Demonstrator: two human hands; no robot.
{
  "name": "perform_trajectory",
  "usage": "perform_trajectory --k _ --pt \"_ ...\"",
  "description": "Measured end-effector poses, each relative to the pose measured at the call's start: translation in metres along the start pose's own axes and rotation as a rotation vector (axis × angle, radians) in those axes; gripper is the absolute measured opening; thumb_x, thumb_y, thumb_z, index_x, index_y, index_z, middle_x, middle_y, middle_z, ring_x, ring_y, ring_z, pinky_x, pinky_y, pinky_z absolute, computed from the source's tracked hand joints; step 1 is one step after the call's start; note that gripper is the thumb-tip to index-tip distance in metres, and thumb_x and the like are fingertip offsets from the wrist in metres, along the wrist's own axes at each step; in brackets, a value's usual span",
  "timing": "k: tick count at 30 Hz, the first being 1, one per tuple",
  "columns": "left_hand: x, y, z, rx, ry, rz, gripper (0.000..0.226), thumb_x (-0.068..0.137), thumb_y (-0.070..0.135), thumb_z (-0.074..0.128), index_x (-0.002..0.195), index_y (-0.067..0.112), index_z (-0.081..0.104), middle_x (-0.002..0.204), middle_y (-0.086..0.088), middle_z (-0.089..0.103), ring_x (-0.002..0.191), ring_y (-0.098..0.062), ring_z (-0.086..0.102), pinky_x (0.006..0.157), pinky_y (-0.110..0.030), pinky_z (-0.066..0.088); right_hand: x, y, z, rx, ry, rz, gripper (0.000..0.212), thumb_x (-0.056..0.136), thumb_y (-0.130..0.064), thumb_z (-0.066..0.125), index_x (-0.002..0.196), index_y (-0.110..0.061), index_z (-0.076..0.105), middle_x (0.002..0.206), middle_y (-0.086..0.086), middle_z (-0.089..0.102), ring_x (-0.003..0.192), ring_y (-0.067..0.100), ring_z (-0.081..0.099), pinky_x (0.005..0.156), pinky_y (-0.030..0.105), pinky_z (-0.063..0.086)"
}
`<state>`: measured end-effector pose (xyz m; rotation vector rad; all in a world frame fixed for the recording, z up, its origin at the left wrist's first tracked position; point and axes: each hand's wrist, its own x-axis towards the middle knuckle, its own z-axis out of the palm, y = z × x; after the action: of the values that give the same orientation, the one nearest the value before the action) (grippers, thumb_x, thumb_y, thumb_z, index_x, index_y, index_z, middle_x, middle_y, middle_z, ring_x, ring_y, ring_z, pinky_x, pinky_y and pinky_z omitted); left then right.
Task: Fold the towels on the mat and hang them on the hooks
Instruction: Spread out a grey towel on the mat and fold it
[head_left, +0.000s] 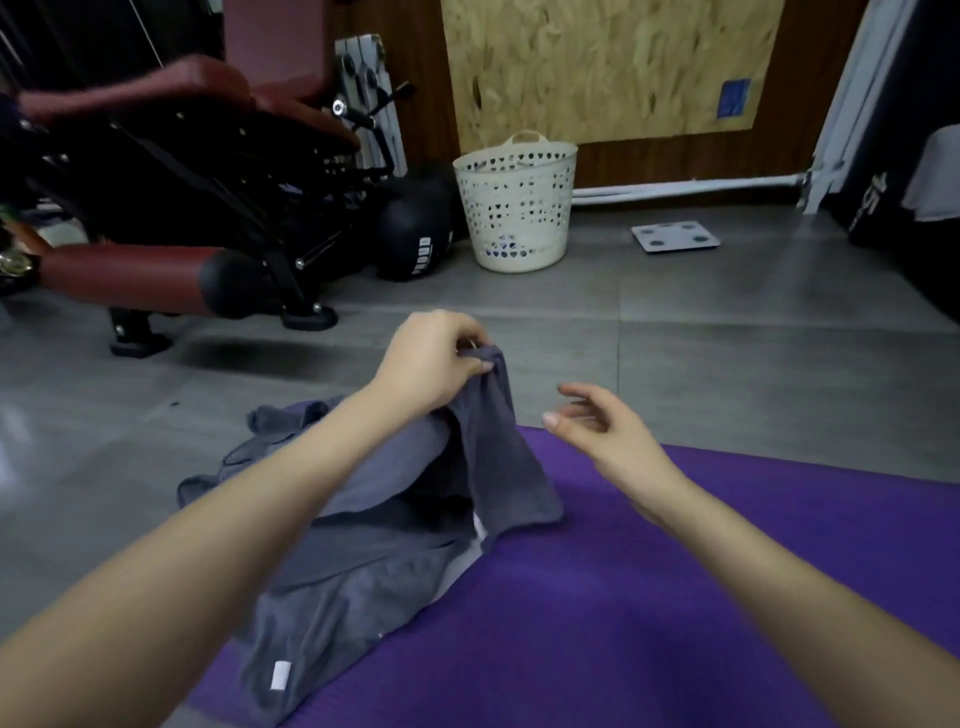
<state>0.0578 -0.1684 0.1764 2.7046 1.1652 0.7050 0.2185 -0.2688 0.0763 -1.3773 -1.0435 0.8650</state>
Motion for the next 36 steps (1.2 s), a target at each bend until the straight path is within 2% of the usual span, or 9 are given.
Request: perform_trajectory --k 7,11,15,19,23,26,29,33,36 --pt "0.069 0.139 -0.017 -0.152 -0.267 0.174 0.01 0.075 0.021 0.076 0.084 0.021 0.071 0.076 0.011 0.067 0.074 -0.004 0.06 0.071 -0.022 0.047 -0.006 -0.085 -0.131 -0.058 -0.056 -0.166 0.054 0.075 -0.025 0.074 0.122 -0.037 0.05 0.118 -0.009 0.061 0.115 0.004 0.054 0.099 0.028 0.043" --pt "0.095 0.233 -0.003 -0.424 -0.347 0.197 0.012 0.076 0.017 0.075 0.086 0.013 0.071 0.076 0.003 0.07 0.069 -0.002 0.058 0.067 -0.017 0.045 -0.03 -0.108 -0.211 0.031 0.02 -0.183 0.035 0.08 -0.012 0.071 0.112 -0.021 0.061 0.096 0.01 0.072 0.092 0.012 0.067 0.08 0.025 0.054" --pt "0.105 0.293 0.047 -0.609 -0.395 0.131 0.013 0.073 0.013 0.078 0.082 0.012 0.068 0.074 -0.003 0.067 0.067 -0.004 0.06 0.067 -0.017 0.049 -0.058 -0.088 -0.286 -0.009 0.225 -0.173 0.015 0.081 -0.005 0.069 0.084 -0.019 0.065 0.065 -0.006 0.071 0.063 0.001 0.066 0.06 0.014 0.049" --pt "0.088 0.321 0.125 -0.728 -0.511 -0.021 0.013 0.08 0.003 0.07 0.079 0.012 0.061 0.067 0.0 0.058 0.06 -0.008 0.058 0.056 -0.022 0.052 -0.08 -0.01 -0.344 -0.22 0.405 0.024 0.011 0.078 -0.017 0.075 0.077 -0.023 0.066 0.064 -0.008 0.069 0.062 0.001 0.063 0.066 0.024 0.051" --pt "0.066 0.314 0.177 -0.549 -0.536 -0.002 0.011 0.082 0.004 0.068 0.092 0.002 0.066 0.077 -0.008 0.062 0.069 -0.017 0.056 0.068 -0.03 0.054 -0.109 0.065 -0.39 -0.695 0.608 0.398 0.019 0.083 -0.032 0.066 0.101 -0.023 0.067 0.107 0.008 0.069 0.105 0.03 0.061 0.087 0.036 0.045" --pt "0.049 0.284 0.196 -0.294 -0.559 0.089 0.016 0.081 0.01 0.07 0.095 0.003 0.069 0.092 -0.011 0.069 0.082 -0.018 0.061 0.072 -0.019 0.044 -0.132 0.105 -0.396 -1.012 0.625 0.582 0.032 0.088 -0.026 0.056 0.119 -0.019 0.056 0.119 0.015 0.06 0.111 0.035 0.054 0.095 0.04 0.035" --pt "0.037 0.241 0.213 -0.115 -0.587 0.1 0.014 0.083 0.013 0.067 0.095 0.006 0.07 0.096 -0.007 0.071 0.091 -0.018 0.064 0.071 -0.016 0.038 -0.131 0.134 -0.369 -1.193 0.551 0.455 0.04 0.085 -0.025 0.059 0.124 -0.017 0.055 0.116 0.014 0.06 0.108 0.034 0.054 0.096 0.041 0.028" --pt "0.026 0.181 0.251 -0.012 -0.56 0.005 0.012 0.083 0.018 0.066 0.092 0.01 0.07 0.098 -0.006 0.07 0.09 -0.021 0.063 0.077 -0.024 0.042 -0.12 0.165 -0.326 -1.13 0.355 0.133 0.035 0.075 -0.032 0.069 0.104 -0.014 0.069 0.097 0.013 0.07 0.088 0.036 0.065 0.084 0.046 0.042" --pt "0.018 0.133 0.29 -0.009 -0.485 -0.107 0.017 0.083 0.019 0.066 0.098 0.01 0.068 0.102 -0.008 0.069 0.095 -0.026 0.061 0.08 -0.027 0.042 -0.102 0.186 -0.309 -1.11 0.182 0.134 0.034 0.08 -0.032 0.071 0.11 -0.016 0.068 0.107 0.006 0.07 0.097 0.032 0.064 0.087 0.045 0.042"
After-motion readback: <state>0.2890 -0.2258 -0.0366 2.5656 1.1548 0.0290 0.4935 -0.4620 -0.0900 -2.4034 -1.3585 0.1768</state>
